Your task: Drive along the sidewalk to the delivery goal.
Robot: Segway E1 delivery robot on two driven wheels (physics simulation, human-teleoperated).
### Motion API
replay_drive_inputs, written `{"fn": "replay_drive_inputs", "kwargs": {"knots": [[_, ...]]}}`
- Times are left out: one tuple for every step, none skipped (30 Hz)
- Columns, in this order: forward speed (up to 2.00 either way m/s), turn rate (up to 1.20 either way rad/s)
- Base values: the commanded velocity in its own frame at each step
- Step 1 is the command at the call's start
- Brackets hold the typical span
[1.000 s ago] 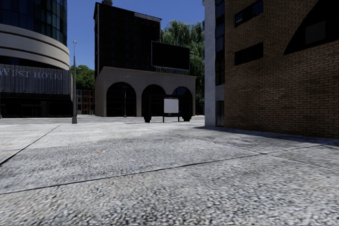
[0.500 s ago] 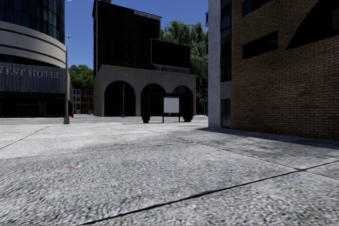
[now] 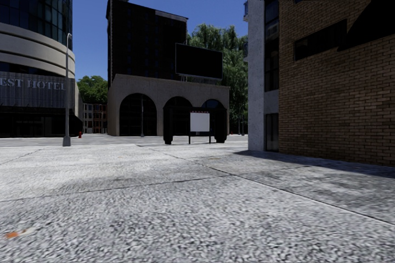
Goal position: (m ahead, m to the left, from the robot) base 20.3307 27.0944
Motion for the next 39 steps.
{"fn": "replay_drive_inputs", "kwargs": {"knots": [[2.00,0.00],[2.00,0.00],[2.00,0.00],[2.00,0.00],[2.00,0.00],[2.00,0.00],[2.00,0.00],[2.00,0.00],[2.00,0.00],[2.00,0.00],[2.00,0.00],[2.00,0.00],[2.00,0.00],[2.00,0.00],[2.00,0.00],[2.00,0.00],[2.00,0.00],[2.00,0.00],[2.00,0.00],[2.00,0.00],[2.00,0.00],[2.00,0.00],[2.00,0.00],[2.00,0.00],[2.00,0.00],[2.00,0.00],[2.00,0.00],[2.00,0.00],[2.00,0.00],[2.00,0.00],[2.00,0.00],[2.00,0.00],[2.00,0.00],[2.00,0.00],[2.00,0.00],[2.00,0.00],[2.00,0.00],[2.00,0.00],[2.00,0.00]]}}
